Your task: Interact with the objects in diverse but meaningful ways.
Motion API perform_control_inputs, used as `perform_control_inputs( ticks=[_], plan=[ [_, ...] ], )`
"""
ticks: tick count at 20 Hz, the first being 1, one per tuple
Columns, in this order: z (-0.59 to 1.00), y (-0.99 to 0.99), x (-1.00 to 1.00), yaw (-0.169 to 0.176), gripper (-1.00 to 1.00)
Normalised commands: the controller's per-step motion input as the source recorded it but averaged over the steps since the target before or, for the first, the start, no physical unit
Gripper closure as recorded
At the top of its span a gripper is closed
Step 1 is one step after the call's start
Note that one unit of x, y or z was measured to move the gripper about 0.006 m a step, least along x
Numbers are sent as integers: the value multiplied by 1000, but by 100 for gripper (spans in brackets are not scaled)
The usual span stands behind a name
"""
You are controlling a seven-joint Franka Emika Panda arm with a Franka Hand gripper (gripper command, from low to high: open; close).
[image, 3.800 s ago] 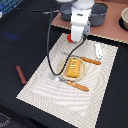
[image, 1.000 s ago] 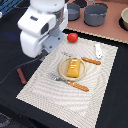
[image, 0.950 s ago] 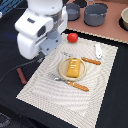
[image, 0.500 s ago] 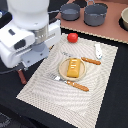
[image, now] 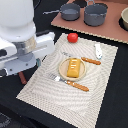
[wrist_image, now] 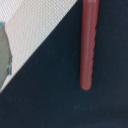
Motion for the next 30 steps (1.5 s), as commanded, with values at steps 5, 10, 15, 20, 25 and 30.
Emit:
perform_control_inputs(
  ticks=[5,10,15,20,25,30],
  plan=[
    [-515,-9,-371,-90,-100],
    [-93,0,-767,-81,-100],
    [91,65,-934,-37,-100],
    [7,196,-859,-27,-100],
    [-221,215,-577,-3,-100],
    [-126,27,28,-8,-100]
  ],
)
